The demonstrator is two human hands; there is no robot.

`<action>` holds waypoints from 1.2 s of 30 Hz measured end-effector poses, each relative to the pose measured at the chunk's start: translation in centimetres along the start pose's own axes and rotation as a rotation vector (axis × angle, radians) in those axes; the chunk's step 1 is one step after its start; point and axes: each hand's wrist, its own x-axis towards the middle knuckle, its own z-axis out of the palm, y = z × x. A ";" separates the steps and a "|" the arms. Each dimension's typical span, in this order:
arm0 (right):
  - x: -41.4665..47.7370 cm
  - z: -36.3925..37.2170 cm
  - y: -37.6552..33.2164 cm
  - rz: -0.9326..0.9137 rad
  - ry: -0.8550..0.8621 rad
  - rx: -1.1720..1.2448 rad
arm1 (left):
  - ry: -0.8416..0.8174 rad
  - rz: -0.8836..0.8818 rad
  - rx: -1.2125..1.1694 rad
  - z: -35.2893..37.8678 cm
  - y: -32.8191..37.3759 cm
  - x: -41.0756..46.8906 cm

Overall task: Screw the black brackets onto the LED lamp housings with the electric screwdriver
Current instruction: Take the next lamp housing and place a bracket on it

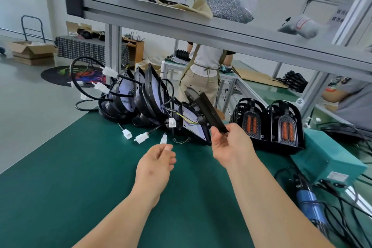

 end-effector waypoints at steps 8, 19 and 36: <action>-0.2 -5.9 0.9 0.073 -0.085 0.052 | -0.042 -0.088 -0.152 -0.5 1.0 0.0; 0.2 -9.0 0.2 -0.128 -0.216 -0.673 | -0.250 -0.348 -0.339 -2.4 3.2 0.3; 0.8 -7.4 2.3 -0.110 -0.142 -0.164 | -0.175 -0.084 -0.145 -1.5 2.6 -1.1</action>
